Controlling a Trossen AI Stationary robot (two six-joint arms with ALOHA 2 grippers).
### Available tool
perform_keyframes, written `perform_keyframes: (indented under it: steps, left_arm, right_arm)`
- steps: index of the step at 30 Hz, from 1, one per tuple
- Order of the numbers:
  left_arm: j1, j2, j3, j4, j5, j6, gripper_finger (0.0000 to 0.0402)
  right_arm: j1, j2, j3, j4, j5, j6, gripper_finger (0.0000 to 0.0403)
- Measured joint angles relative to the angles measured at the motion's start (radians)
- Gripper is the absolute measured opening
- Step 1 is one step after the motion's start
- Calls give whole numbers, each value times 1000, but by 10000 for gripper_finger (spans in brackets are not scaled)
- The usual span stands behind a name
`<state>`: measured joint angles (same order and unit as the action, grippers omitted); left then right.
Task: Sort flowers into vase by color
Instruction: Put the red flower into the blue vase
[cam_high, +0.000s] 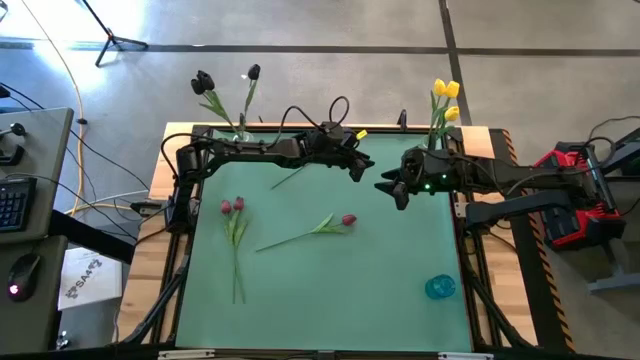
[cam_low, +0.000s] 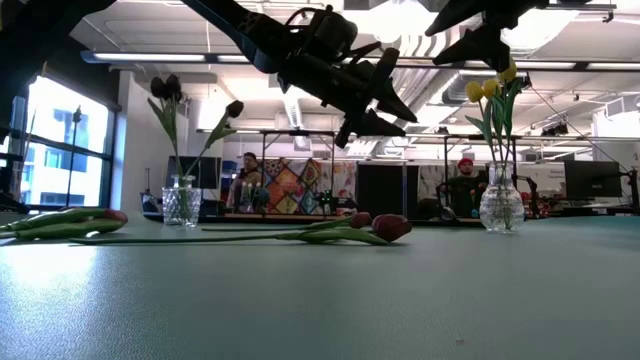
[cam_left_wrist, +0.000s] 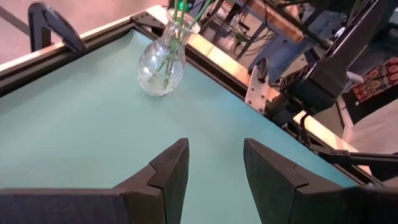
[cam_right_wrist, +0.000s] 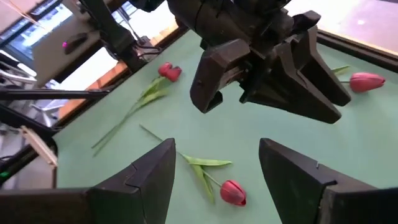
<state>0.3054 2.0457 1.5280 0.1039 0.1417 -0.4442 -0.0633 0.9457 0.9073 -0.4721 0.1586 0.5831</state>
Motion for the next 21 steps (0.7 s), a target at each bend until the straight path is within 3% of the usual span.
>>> perform_keyframes:
  steps: [10,21]
  left_arm:
    - [-2,0,0,-163,-1,-15,142]
    - [5,-12,-2,-300,-41,65,142]
  right_arm:
    - [13,8,0,16,32,-6,220]
    - [51,8,0,-50,29,47,220]
